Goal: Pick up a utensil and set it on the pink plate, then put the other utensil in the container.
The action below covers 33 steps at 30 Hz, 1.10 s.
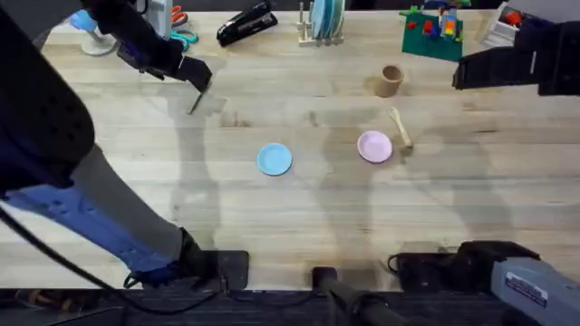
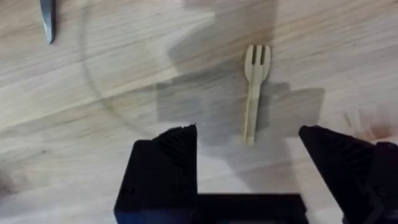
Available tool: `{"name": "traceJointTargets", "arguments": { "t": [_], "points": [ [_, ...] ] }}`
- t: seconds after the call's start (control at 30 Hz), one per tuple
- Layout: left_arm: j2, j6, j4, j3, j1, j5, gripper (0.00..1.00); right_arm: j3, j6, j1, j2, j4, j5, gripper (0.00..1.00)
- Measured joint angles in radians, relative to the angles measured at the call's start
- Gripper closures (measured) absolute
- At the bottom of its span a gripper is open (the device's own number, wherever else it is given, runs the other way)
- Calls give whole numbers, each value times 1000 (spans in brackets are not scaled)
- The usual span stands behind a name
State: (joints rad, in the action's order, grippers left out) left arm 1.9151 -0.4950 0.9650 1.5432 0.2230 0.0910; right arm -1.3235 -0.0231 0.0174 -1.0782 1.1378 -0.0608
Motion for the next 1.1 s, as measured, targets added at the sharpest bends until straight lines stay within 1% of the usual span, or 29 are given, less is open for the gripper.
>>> {"name": "traceJointTargets", "arguments": {
  "t": [0.13, 0.23, 0.5, 0.7, 1.0, 1.03, 1.1],
  "points": [
    [48, -6, -11, 30, -1, 22, 8, 0, 0, 0, 0, 0, 0, 7],
    [79, -9, -12, 33, -6, 29, 6, 0, 0, 0, 0, 0, 0, 6],
    [145, -15, -19, 33, -29, 17, 23, 0, 0, 0, 0, 0, 0, 7],
    [159, -15, -19, 34, -54, -13, 24, 0, 0, 0, 0, 0, 0, 8],
    [159, -15, -17, 34, -57, -13, 34, 0, 0, 0, 0, 0, 0, 8],
    [159, -15, -15, 34, -57, -13, 42, 0, 0, 0, 0, 0, 0, 8],
    [159, -14, -14, 34, -57, -13, 90, 0, 0, 0, 0, 0, 0, 7]
  ]
}}
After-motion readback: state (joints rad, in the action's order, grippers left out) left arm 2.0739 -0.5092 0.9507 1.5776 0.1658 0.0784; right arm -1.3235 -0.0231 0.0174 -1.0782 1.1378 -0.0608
